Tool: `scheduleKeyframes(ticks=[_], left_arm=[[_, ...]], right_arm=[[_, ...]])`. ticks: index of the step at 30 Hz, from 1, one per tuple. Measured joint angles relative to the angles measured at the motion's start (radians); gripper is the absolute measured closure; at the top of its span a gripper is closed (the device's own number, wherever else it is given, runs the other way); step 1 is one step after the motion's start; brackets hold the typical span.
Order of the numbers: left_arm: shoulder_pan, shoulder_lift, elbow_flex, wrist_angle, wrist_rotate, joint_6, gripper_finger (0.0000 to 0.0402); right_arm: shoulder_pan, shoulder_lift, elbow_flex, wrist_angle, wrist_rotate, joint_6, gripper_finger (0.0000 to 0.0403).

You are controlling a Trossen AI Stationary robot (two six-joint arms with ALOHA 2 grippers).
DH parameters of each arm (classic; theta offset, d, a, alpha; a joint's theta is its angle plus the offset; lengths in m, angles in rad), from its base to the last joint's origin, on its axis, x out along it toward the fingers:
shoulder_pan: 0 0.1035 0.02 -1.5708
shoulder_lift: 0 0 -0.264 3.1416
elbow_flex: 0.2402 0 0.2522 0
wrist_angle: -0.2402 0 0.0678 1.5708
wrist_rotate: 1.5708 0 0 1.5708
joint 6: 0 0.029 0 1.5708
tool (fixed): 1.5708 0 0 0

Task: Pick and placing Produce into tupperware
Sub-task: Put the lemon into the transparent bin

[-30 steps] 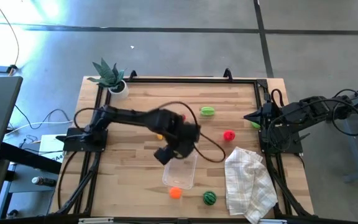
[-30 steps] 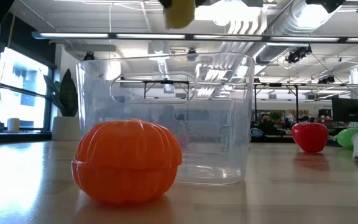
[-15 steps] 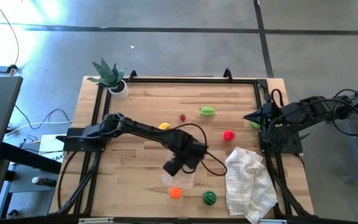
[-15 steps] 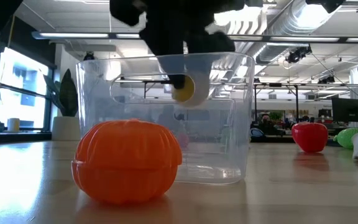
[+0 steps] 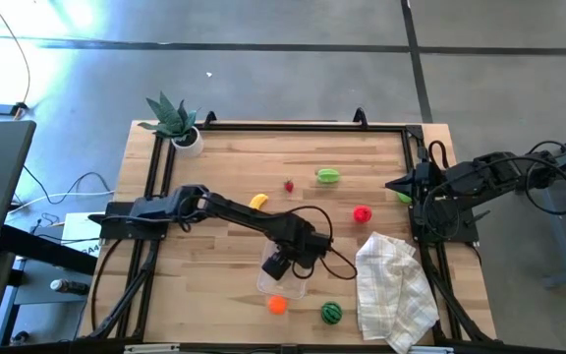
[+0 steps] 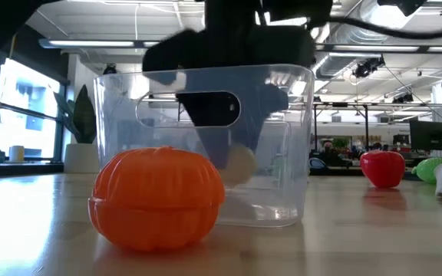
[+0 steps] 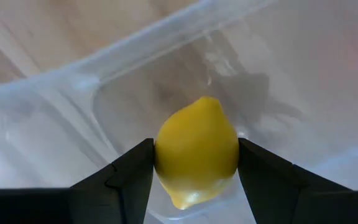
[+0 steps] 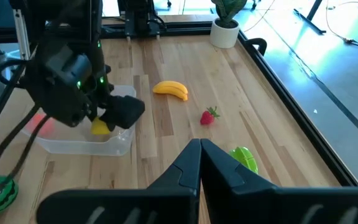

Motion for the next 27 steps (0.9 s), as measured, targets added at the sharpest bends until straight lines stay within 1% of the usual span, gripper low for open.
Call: scheduleKeyframes(ticks=[6, 15, 17, 27], left_arm=[[0.000, 0.002, -0.002, -0.052, 0.008, 0.004, 0.0197], [0.000, 0.001, -0.002, -0.066, 0.013, -0.004, 0.0197], [0.000, 0.001, -0.002, -0.065, 0.027, -0.005, 0.0194], [0.000, 0.000, -0.002, -0.076, 0.038, -0.024, 0.0137]], right_arm=[[0.000, 0.000, 0.000, 0.000, 0.000, 0.000, 0.0403], [0.000, 0.000, 0.000, 0.001, 0.000, 0.000, 0.0403], [0.000, 0.000, 0.000, 0.001, 0.000, 0.000, 0.0403], [0.000, 0.000, 0.000, 0.001, 0.000, 0.000, 0.0403]])
